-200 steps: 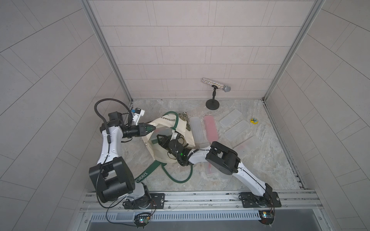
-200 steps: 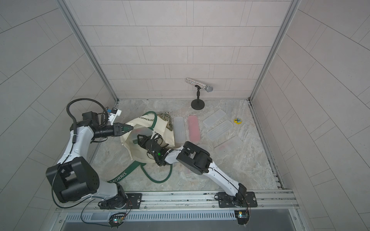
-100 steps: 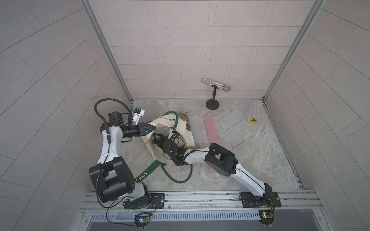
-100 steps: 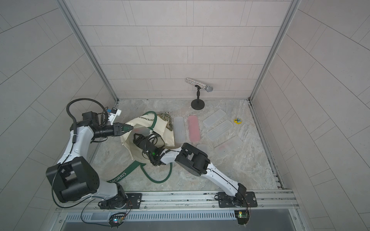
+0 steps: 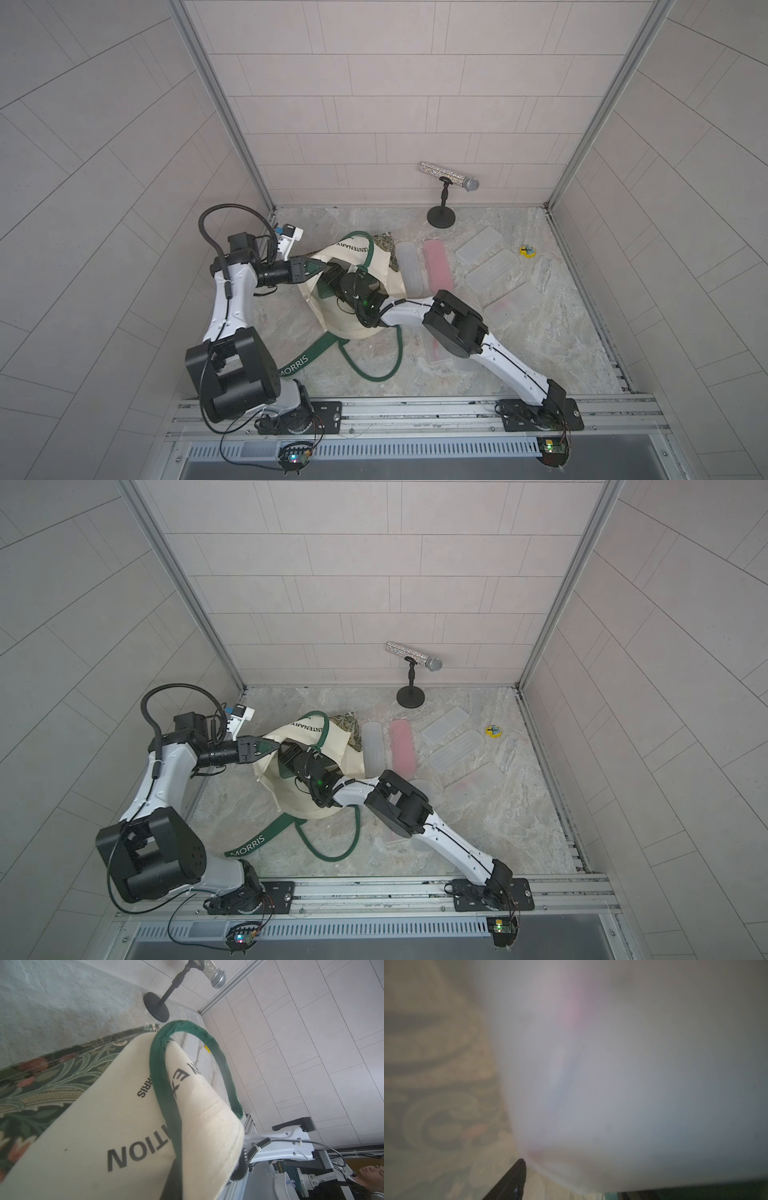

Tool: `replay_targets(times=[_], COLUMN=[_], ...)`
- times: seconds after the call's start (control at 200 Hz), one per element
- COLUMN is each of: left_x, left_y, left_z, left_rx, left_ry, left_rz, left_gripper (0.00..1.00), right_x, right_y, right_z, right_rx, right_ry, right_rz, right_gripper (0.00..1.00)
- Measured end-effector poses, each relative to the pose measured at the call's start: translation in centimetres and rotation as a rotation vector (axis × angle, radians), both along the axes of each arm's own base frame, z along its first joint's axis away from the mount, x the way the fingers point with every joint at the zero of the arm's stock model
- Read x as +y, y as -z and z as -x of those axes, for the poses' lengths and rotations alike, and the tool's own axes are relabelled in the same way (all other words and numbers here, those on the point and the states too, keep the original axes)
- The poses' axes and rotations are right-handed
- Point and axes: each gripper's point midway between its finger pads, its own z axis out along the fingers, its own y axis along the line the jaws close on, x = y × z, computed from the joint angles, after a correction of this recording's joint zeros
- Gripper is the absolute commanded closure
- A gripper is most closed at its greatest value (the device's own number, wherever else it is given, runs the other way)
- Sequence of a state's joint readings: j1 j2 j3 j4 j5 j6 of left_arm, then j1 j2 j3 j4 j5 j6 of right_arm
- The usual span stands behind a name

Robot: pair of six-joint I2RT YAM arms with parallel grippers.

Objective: Take out the pencil case from the canvas bag
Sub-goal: Pick up the pencil case from the canvas bag.

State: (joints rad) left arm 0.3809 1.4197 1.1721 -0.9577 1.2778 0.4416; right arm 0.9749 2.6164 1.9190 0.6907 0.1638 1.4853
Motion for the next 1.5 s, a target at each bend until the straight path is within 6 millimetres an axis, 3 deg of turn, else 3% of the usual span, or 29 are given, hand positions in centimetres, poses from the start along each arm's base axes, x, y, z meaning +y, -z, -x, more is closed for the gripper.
replay_targets(times=[0.145,0.28,0.425,0.505,0.61,0.716,0.856,1.211,1.366,1.496], left_x=[0.0,0.0,0.2,0.1,0.0,0.0,-0.1,-0.3,-0.2,-0.2], left_y=[-0.1,0.0,0.5,0.5,0.5,0.4,0.5,0.5,0.3,0.1], left_z=[-0.1,-0.2,-0.2,-0.3,-0.3,-0.3,-0.4,-0.2,-0.5,-1.1], left_rx=[-0.017,-0.023,-0.017,-0.021,-0.027,-0.031,-0.036,-0.041,-0.005,0.02], left_ry=[0.004,0.005,0.0,0.003,0.006,0.008,0.01,0.019,-0.011,-0.051], left_rz=[-0.003,-0.006,-0.025,-0.028,-0.032,-0.032,-0.039,-0.045,-0.009,0.042], left_gripper=[1.0,1.0,1.0,1.0,1.0,1.0,1.0,1.0,1.0,1.0], right_x=[-0.6,-0.4,0.0,0.0,-0.1,-0.4,-1.0,-1.4,-4.3,-5.5], right_y=[-0.6,-0.5,-0.3,-0.6,-0.6,0.1,0.9,0.8,0.7,0.4], right_z=[-1.4,-1.7,-2.0,-2.2,-2.4,-2.8,-3.4,-3.1,-2.6,-2.8], right_rx=[-0.005,0.025,0.048,0.052,0.075,0.117,0.153,0.111,0.051,0.03], right_ry=[-0.002,-0.006,-0.008,-0.002,0.006,0.018,0.024,-0.028,-0.01,-0.035], right_rz=[0.006,-0.041,-0.092,-0.1,-0.099,-0.088,-0.098,-0.126,-0.105,-0.059], right_gripper=[0.24,0.2,0.08,0.08,0.11,0.31,0.38,0.44,0.41,0.42])
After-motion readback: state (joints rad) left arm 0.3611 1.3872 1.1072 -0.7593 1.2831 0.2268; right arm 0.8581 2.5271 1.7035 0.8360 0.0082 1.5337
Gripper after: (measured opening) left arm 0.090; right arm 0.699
